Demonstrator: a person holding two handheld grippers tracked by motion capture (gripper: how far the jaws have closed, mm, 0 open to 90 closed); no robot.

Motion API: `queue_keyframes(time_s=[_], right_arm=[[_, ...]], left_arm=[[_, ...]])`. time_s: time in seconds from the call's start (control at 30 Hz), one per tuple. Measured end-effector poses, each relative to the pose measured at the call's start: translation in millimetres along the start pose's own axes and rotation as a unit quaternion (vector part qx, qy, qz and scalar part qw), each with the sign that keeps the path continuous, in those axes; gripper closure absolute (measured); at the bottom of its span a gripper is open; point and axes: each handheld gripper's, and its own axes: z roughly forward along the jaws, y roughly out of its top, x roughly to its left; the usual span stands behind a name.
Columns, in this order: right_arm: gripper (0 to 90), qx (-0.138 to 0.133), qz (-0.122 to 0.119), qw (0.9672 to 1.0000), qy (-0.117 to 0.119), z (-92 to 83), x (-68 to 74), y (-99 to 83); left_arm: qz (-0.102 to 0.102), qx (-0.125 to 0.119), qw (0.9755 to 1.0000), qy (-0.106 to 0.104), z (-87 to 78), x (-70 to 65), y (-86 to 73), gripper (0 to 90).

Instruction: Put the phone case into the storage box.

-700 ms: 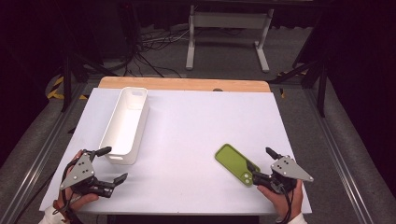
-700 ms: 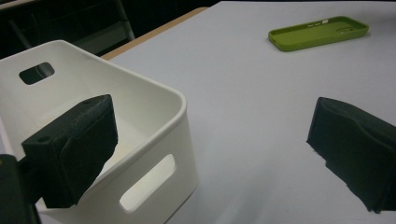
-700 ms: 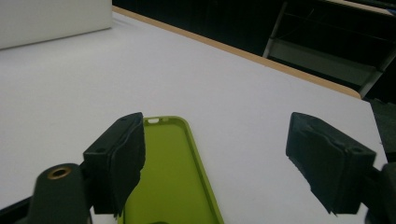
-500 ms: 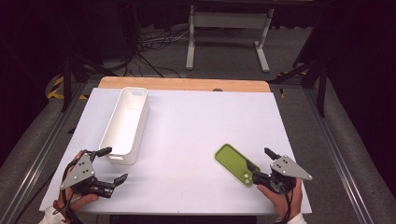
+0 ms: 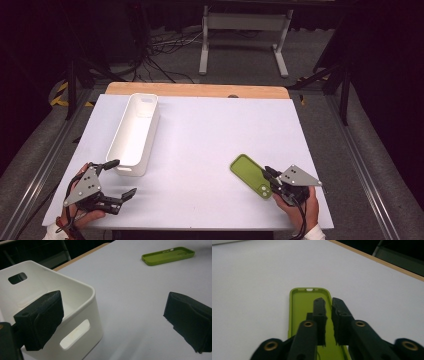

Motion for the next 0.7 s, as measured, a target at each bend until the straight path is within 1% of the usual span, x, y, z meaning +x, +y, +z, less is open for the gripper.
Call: queue_keyframes(time_s=[0.03, 0.07, 0.13, 0.2, 0.23, 0.27, 0.3, 0.37, 0.4, 0.43, 0.47, 0.5, 0.53, 0.6, 0.63, 0.67, 0.7], right_arm=[[89.3, 0.001, -0.003, 1.0000, 0.003, 0.8, 0.4, 1.0], [89.3, 0.001, -0.003, 1.0000, 0.003, 0.8, 0.4, 1.0], [90.0, 0.006, -0.005, 0.9998, 0.017, 1.2, 0.5, 2.7], [90.0, 0.016, -0.003, 0.9992, 0.036, 0.3, 2.5, 4.1], [90.0, 0.016, -0.004, 0.9987, 0.049, -0.5, 3.4, 4.7], [90.0, 0.016, -0.004, 0.9983, 0.056, -1.3, 4.7, 5.1], [90.0, 0.019, -0.008, 0.9976, 0.066, -1.7, 7.1, 6.1], [90.0, 0.021, -0.017, 0.9965, 0.080, -0.4, 11.4, 6.9], [90.0, 0.028, -0.023, 0.9952, 0.091, 1.7, 14.9, 7.0], [90.0, 0.033, -0.029, 0.9945, 0.095, 3.4, 17.1, 6.7], [90.0, 0.042, -0.035, 0.9929, 0.105, 6.0, 20.9, 5.6], [90.0, 0.053, -0.042, 0.9909, 0.117, 8.5, 24.8, 3.9], [90.0, 0.059, -0.048, 0.9898, 0.121, 10.0, 27.1, 2.7], [90.0, 0.076, -0.062, 0.9863, 0.133, 12.4, 32.1, -0.4], [90.0, 0.076, -0.062, 0.9863, 0.133, 12.4, 32.1, -0.4], [90.0, 0.088, -0.068, 0.9840, 0.139, 13.1, 34.7, -3.3], [90.0, 0.088, -0.068, 0.9840, 0.139, 13.1, 34.7, -3.3]], left_arm=[[0.003, 0.000, 1.0000, 0.002, -0.3, 0.1, -0.1, 3.3], [0.003, 0.000, 1.0000, 0.002, -0.3, 0.1, -0.1, 3.3], [-0.002, -0.001, 1.0000, 0.001, -0.6, -0.3, -0.1, 3.4], [-0.003, 0.000, 1.0000, 0.001, -0.4, -0.8, -0.2, 3.3], [-0.005, 0.000, 1.0000, -0.001, -0.2, -1.1, -0.3, 3.4], [-0.003, 0.001, 1.0000, -0.002, 0.3, -1.2, -0.3, 3.3], [-0.002, 0.004, 1.0000, -0.003, 0.3, -1.2, 0.0, 3.3], [-0.001, 0.000, 1.0000, -0.003, 1.3, -1.6, 0.5, 3.4], [-0.002, 0.000, 1.0000, -0.004, 1.4, -1.9, 0.8, 3.4], [-0.001, 0.000, 1.0000, -0.004, 1.7, -2.1, 0.9, 3.4], [0.001, 0.003, 1.0000, -0.005, 2.3, -2.2, 0.9, 3.4], [-0.002, 0.002, 1.0000, -0.005, 2.9, -2.4, 0.6, 3.4], [-0.001, 0.005, 1.0000, -0.008, 3.2, -1.9, 0.6, 3.4], [0.000, 0.007, 0.9999, -0.009, 3.4, -1.5, 0.2, 3.4], [0.000, 0.007, 0.9999, -0.009, 3.4, -1.5, 0.2, 3.4], [-0.001, 0.005, 1.0000, -0.008, 3.6, -1.8, 0.0, 3.4], [-0.001, 0.005, 1.0000, -0.008, 3.6, -1.8, 0.0, 3.5]])
